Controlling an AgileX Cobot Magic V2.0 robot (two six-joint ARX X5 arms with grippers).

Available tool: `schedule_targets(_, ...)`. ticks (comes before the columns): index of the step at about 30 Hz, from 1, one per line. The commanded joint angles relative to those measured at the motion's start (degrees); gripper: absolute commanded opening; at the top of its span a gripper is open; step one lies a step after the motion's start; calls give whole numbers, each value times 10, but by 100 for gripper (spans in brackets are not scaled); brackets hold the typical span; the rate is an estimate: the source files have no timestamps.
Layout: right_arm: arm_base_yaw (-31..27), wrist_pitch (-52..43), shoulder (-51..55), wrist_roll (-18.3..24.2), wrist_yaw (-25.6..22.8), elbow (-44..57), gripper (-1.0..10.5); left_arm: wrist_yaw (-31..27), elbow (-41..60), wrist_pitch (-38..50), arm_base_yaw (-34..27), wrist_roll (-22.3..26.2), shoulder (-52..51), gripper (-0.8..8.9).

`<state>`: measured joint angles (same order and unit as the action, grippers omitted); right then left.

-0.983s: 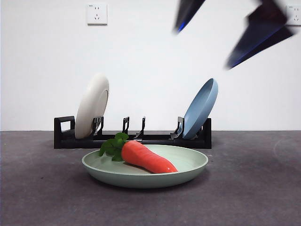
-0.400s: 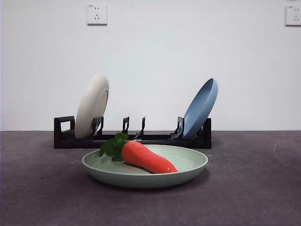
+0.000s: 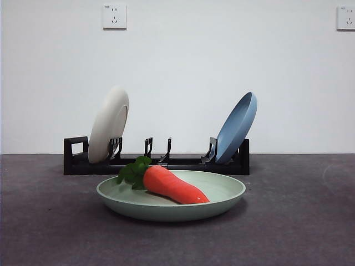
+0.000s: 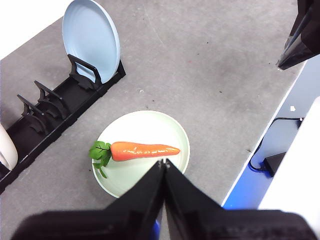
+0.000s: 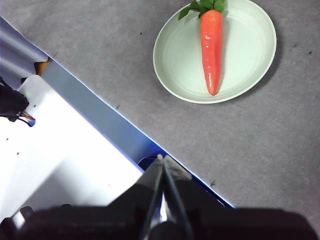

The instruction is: Take the green plate from the plate rack,put the plate on the table,take the carrot from the table,put the carrot in the plate

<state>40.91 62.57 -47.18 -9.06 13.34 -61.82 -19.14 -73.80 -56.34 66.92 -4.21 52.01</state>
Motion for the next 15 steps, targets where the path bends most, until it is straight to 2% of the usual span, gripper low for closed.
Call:
schedule_targets(1, 1, -3, 1, -5, 0, 2, 1, -2, 2, 1, 1, -3, 0, -3)
schedule_targets(15, 1, -3, 1, -5, 0, 2, 1, -6, 2, 14, -9, 2, -5, -3)
